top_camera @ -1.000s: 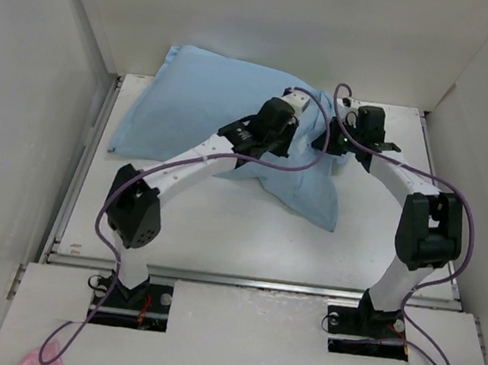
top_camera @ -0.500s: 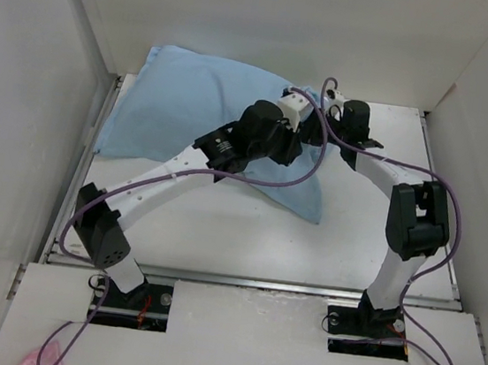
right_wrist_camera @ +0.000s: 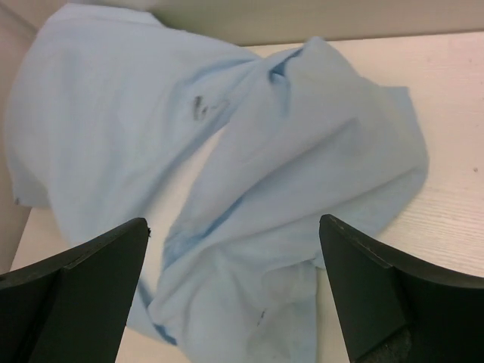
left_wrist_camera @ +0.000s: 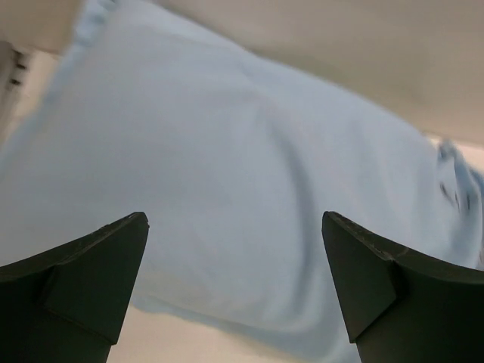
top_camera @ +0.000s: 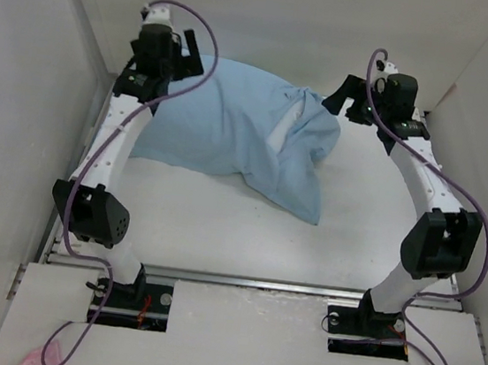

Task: Put the pillow into the pillowcase

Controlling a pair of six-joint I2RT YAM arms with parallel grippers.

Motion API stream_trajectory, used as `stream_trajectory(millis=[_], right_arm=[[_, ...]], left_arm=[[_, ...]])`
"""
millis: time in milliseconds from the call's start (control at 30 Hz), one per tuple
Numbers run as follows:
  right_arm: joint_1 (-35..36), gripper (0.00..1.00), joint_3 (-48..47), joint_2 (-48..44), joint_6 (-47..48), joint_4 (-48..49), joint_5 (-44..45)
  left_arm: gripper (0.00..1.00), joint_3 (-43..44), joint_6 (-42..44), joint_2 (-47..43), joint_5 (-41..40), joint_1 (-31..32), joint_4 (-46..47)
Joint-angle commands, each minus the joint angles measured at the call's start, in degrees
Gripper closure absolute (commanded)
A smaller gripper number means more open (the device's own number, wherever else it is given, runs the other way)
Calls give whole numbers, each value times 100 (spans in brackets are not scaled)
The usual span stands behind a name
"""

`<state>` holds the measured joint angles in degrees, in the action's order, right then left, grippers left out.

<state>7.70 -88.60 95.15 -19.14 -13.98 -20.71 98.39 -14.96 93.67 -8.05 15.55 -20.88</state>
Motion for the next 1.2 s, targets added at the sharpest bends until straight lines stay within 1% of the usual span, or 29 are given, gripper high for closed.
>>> stream_trajectory(millis=[0, 33, 100, 133, 167, 200, 233, 300, 333, 367, 400, 467, 533, 633, 667, 700, 733, 767, 800, 833, 867, 933, 967, 1000, 1033, 1067, 1100, 1133, 1167], right_arm=[[12, 0, -385, 608, -248, -650, 190], [12, 0, -691, 731, -318, -650, 364], [12, 0, -1079, 1162, -380, -991, 733], [12, 0, -1290, 1329, -380, -1167, 909], [-101, 0, -1640, 1487, -380, -1282, 989], [-155, 0, -1782, 1793, -467, -1405, 868], [-155, 0, -1906, 1935, -520, -1406, 736], [-155, 0, -2284, 2347, -626, -1458, 403], [-155, 0, -2372, 2472, -766, -1406, 244], [-155, 0, -2451, 2595, -837, -1406, 165], [-155, 0, -2530, 2692, -837, -1354, -10], [-155, 0, -2584, 2894, -951, -1161, -152], [-155, 0, -2584, 3069, -1100, -924, -398], [-155, 0, -2636, 3272, -1197, -572, -925], [-155, 0, -2689, 3412, -1198, -266, -1118], [-86, 8, -2994, 3709, -1198, 102, -1763], [-85, 8, -2997, 3712, -1198, 106, -1770], [-24, 40, -3223, 3782, -1198, 175, -2066], [-23, 66, -3364, 3896, -1198, 307, -2208], [-23, 89, -3505, 3897, -1198, 308, -2288], [-23, 100, -3654, 3897, -1198, 360, -2219], [-23, 100, -4391, 3844, -814, 134, -2078], [-23, 100, -4751, 3844, -637, -24, -2008], [-84, 100, -5416, 3766, -453, -191, -1764], [-85, 100, -5623, 3521, -242, -315, -1604], [-85, 100, -5625, 3293, 265, -316, -1420], [-85, 100, -5625, 3021, 453, -238, -975], [-85, 100, -5190, 2722, 698, 50, -892], [-85, 100, -4785, 1962, 1240, 331, -830]], left_arm=[[0, 1154, 107, 499, 13, -813, -205], [0, 1409, 194, 721, 171, -991, -362], [0, 2164, 353, 1186, 296, -1316, -477], [0, 2411, 354, 1694, 296, -1622, -478], [0, 2700, 414, 1960, 452, -1791, -539], [0, 3260, 415, 2232, 915, -1940, -592], [0, 3483, 467, 2766, 1146, -2081, -592], [0, 3931, 389, 3226, 1489, -2389, -330], [0, 3986, 336, 3411, 1883, -2442, -181], [0, 3986, 214, 3734, 2034, -2443, -23], [0, 3986, 213, 3877, 2236, -2443, 379], [0, 4048, 56, 4297, 2790, -2443, 725], [0, 4205, -216, 4650, 3534, -2443, 1217], [0, 4206, -603, 4915, 4240, -2390, 1929], [0, 4206, -874, 4985, 4877, -2390, 2139], [28, 3893, -1582, 5186, 6310, -2390, 3124], [28, 3890, -1589, 5188, 6325, -2390, 3134], [59, 3768, -1963, 5188, 6638, -2390, 4074], [100, 3653, -2463, 5188, 7085, -2390, 4597], [100, 3652, -3260, 5188, 7255, -2390, 4959], [100, 3783, -3468, 5188, 7396, -2390, 5363], [100, 4221, -3558, 5057, 7459, -2390, 5288], [100, 4224, -3392, 4717, 7459, -2390, 5227], [100, 4224, -3208, 4487, 7363, -2390, 4974], [100, 4224, -2971, 4241, 7145, -2390, 4728], [100, 4224, -2647, 3986, 7012, -2390, 4455], [100, 4224, -2052, 3444, 6836, -2390, 4122], [100, 4137, -1759, 3169, 6696, -2390, 3562], [100, 3822, -1443, 2862, 6398, -2390, 3278]])
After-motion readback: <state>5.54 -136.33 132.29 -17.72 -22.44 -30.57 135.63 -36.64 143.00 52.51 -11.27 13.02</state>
